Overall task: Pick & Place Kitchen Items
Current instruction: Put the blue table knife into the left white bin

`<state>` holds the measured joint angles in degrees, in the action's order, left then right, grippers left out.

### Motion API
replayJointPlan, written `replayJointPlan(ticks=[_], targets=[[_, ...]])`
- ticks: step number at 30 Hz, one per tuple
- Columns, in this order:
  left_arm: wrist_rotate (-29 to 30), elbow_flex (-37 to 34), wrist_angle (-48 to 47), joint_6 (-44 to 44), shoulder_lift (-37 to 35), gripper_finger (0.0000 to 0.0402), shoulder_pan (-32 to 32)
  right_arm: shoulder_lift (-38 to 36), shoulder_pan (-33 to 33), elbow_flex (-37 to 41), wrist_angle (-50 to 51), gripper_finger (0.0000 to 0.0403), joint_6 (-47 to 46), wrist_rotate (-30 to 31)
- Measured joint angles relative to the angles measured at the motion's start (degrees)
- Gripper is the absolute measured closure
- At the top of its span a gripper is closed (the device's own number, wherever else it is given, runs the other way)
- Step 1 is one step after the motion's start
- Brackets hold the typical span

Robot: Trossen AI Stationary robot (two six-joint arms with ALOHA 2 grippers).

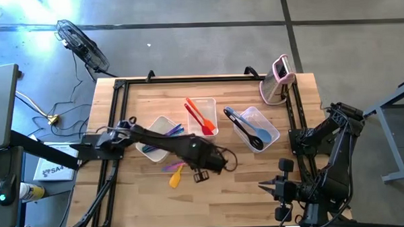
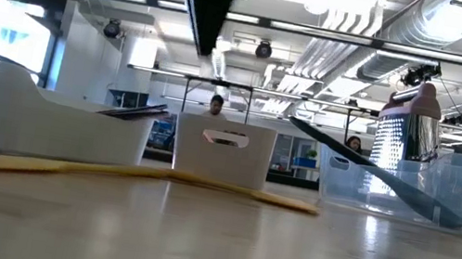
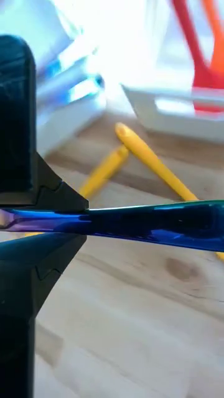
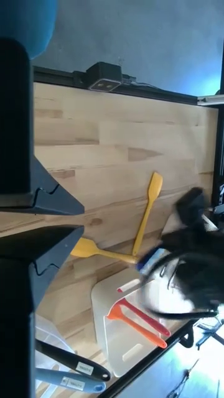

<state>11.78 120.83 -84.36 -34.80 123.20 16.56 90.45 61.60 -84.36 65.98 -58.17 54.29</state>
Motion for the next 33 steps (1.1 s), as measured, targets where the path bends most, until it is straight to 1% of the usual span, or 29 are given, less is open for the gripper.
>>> replayJointPlan(ticks=[2, 3, 4, 7, 8, 14, 17, 20, 23, 26, 29, 33], targets=[[3.6, 4.5, -5.2, -0.6, 0.0, 0.0368, 1.4, 0.0, 0.0, 0.0, 0.0, 0.0374, 0.0, -0.5], [5.7, 6.4, -6.3, -1.1, -0.1, 0.0368, 2.1, 0.0, 0.0, 0.0, 0.0, 0.0374, 0.0, -0.7], [6.8, 7.7, -5.7, -0.8, -0.6, 0.0368, 2.5, 0.0, 0.0, 0.0, 0.0, 0.0374, 0.0, -0.8], [6.2, 9.5, -2.4, 2.9, -4.1, 0.0368, 3.5, 0.0, 0.3, 0.0, -0.1, 0.0374, 0.0, -0.8], [6.9, 10.0, -0.8, 3.6, -5.4, 0.0368, 3.5, 0.0, 0.5, 0.0, -0.3, 0.0374, 0.0, -0.8], [17.8, 9.8, -5.8, 1.6, -12.1, 0.0368, 3.6, 0.0, 2.0, 0.0, -0.9, 0.0374, 0.0, -0.2], [18.7, 8.9, -5.0, 2.3, -16.1, 0.0368, 3.5, 0.0, 2.8, 0.0, -1.1, 0.0374, -0.4, 0.2], [20.5, 6.1, -3.7, 2.4, -20.7, 0.0368, 3.8, 0.9, 3.4, 0.0, -1.2, 0.0374, -0.5, 1.0], [21.9, 0.3, -2.6, 0.4, -26.5, 0.0368, 3.7, 2.8, 4.1, 0.0, -1.2, 0.0374, -0.5, 1.7], [22.1, -9.4, 3.1, -0.1, -33.4, 0.0368, 3.6, 4.8, 4.1, 0.0, -1.4, 0.0374, -0.5, 1.1], [22.0, -22.7, 15.7, 0.7, -41.3, 0.0368, 3.7, 6.8, 4.0, 0.0, -1.6, 0.0374, -0.5, 1.0], [21.3, -42.5, 38.3, 6.2, -52.5, 0.0368, 3.5, 8.1, 4.0, 0.0, -1.6, 0.0374, -0.5, 1.1]])
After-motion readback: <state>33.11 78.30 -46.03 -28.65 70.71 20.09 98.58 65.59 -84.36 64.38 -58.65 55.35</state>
